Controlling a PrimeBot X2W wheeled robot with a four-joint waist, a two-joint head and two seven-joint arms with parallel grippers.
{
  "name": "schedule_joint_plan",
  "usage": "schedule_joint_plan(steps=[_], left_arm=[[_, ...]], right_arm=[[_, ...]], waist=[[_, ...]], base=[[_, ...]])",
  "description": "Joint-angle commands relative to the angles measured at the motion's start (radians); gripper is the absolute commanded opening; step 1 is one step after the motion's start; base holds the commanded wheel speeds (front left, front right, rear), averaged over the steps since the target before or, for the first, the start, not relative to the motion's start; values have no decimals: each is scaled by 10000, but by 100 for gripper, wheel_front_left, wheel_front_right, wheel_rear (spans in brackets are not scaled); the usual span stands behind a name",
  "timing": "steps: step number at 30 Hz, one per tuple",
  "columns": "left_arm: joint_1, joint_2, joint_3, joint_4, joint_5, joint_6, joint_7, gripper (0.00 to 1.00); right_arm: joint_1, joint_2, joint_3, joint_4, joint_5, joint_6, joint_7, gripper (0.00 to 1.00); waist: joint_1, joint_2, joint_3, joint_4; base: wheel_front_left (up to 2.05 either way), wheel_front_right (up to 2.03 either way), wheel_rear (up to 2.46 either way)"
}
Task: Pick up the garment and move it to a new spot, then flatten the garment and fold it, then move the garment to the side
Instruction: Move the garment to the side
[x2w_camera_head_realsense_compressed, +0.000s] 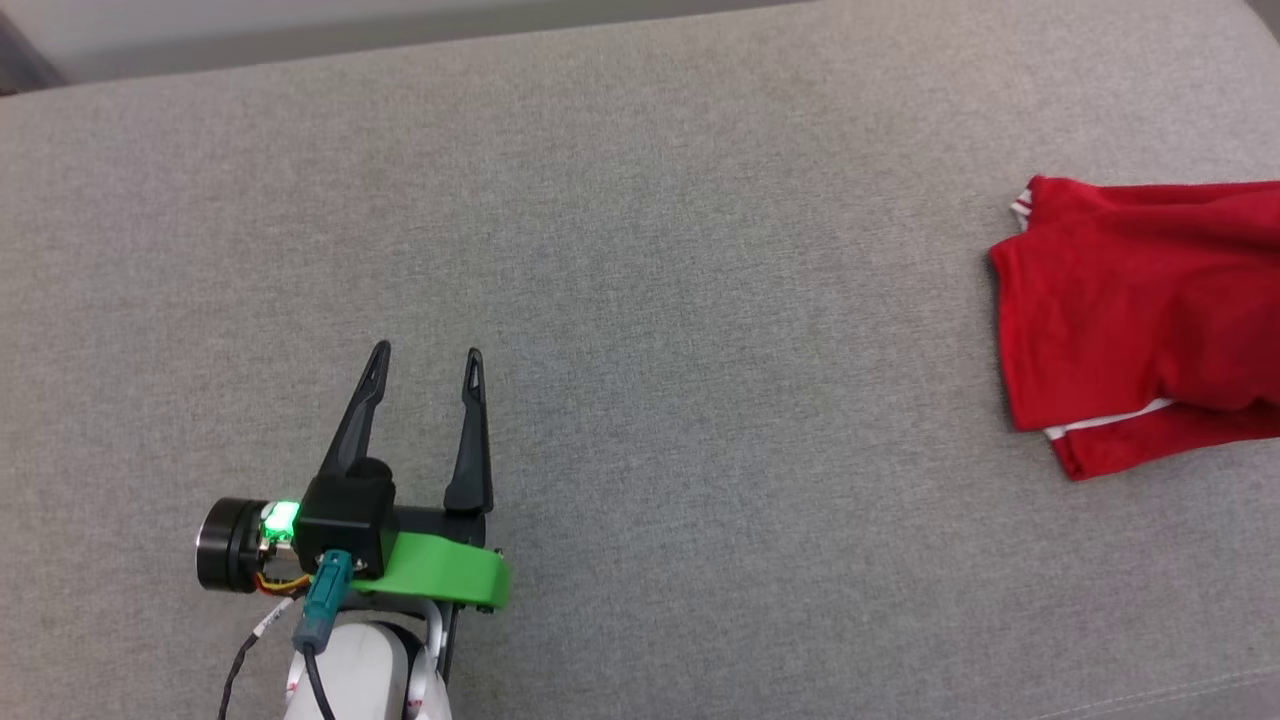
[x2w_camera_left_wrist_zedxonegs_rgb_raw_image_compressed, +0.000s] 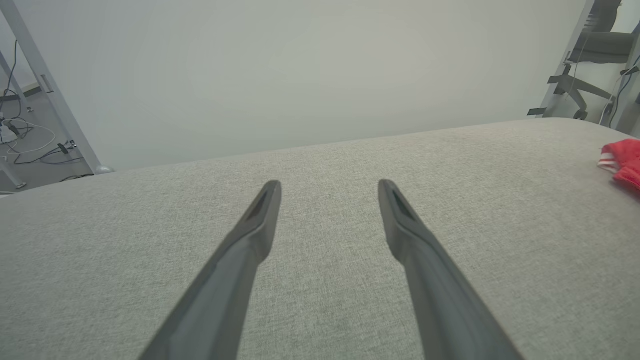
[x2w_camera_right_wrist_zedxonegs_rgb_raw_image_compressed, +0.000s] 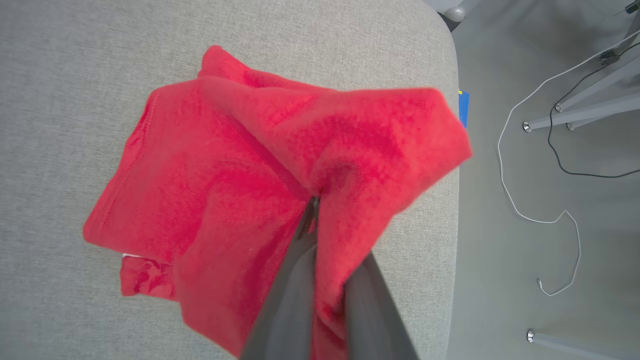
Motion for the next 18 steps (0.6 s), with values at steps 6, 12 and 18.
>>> schedule_joint_plan(steps=[6,12,18], left_arm=[[-680,111,-161,-240,178,-102,-59,100],[-956,125,-254,-425,225,-44,-59,100],[-1143,152,-284,-507,221,29,-59,100]], right_arm=[[-863,-296,-357,1617,-378,-9,-200,0],[-1529,-349,-884,3091,-982,-9,-649,0],[-2143,-195,-1375,4320,-1572,-9,-1053,0]], waist=[[0,0,1328,475],[0,0,1880,664],[0,0,2097,719]], base=[[0,0,0],[0,0,0],[0,0,0]])
